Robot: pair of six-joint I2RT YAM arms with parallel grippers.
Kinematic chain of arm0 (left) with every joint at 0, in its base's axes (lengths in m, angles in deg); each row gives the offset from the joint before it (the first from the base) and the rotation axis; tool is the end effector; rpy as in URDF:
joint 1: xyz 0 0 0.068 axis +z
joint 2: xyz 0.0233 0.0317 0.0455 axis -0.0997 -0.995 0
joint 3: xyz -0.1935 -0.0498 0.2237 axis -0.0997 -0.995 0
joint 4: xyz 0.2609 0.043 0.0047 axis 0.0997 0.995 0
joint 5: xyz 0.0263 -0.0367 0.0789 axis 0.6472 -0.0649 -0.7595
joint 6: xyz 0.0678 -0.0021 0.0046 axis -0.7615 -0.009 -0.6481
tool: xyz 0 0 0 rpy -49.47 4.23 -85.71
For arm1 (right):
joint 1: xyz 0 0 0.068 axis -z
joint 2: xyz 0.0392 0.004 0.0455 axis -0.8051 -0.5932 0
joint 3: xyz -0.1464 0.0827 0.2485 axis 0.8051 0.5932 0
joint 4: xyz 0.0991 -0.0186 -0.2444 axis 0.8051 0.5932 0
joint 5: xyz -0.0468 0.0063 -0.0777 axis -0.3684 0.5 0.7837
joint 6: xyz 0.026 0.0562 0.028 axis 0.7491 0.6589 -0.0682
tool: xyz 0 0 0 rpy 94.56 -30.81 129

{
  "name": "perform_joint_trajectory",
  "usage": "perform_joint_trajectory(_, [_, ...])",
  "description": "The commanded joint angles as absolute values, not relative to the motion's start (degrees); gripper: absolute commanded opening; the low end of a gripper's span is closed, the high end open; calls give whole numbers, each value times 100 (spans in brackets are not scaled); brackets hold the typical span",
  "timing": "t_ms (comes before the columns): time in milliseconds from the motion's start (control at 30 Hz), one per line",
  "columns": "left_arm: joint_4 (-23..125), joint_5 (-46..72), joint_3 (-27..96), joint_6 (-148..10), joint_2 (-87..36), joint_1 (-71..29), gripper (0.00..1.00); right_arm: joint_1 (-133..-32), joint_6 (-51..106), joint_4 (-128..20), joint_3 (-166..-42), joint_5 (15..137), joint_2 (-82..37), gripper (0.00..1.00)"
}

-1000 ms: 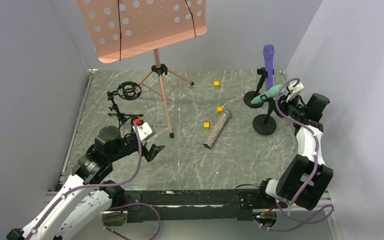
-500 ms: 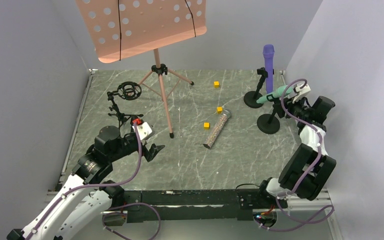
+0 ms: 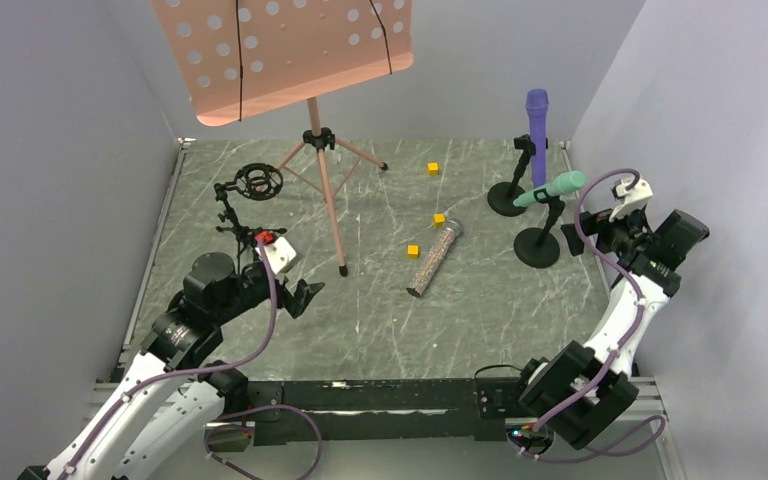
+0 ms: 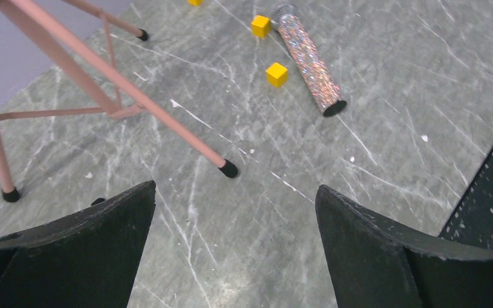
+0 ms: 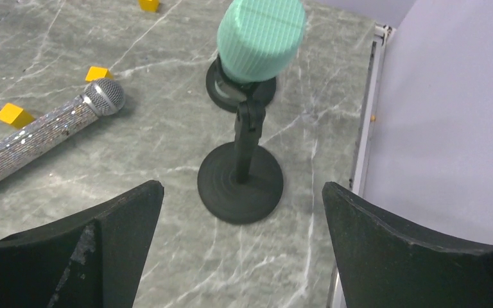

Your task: Attach the microphones to the stand

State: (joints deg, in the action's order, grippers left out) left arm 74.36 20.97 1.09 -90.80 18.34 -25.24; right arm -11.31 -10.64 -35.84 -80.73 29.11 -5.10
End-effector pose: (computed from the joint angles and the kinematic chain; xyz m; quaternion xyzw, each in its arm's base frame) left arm 0.1065 -0.0816 0.3248 0.3573 0.7010 -0.2166 0.5779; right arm 0.2042 -0.1258 0.3325 -0.1554 0.7883 0.0513 0.5932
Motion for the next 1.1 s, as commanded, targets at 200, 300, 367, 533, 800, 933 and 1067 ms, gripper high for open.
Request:
perform_joint_trajectory(200, [7219, 534, 239, -7229, 1886, -2122, 99, -922, -1760, -664, -8655, 2055, 573, 100])
perform_joint_trajectory(300, [7402, 505, 358, -6781, 1757, -2070, 99, -940, -1661, -444, -8479, 1213, 654, 100])
perform_joint_trajectory(367, [7467, 288, 393, -6578, 1744, -2032, 99, -1006, -1651, -417, -8354, 872, 603, 100])
perform_joint_trajectory(533, [7876, 293, 765, -6146, 1198, -1225, 99, -1365, -1778, -346, -8177, 914, 399, 100])
perform_joint_trajectory(800, [7339, 2160, 900, -5423, 491, 1280, 99, -1679, -2075, -22, -8092, 1114, 621, 100])
perform_joint_trajectory(933, [7651, 1410, 1437, -5673, 87, 1407, 99, -1679, -1790, -268, -8034, 1167, 801, 100])
perform_joint_trajectory(1067, [7378, 950, 1580, -6457, -156, 1447, 99, -1686, -1613, -448, -7982, 1247, 926, 100])
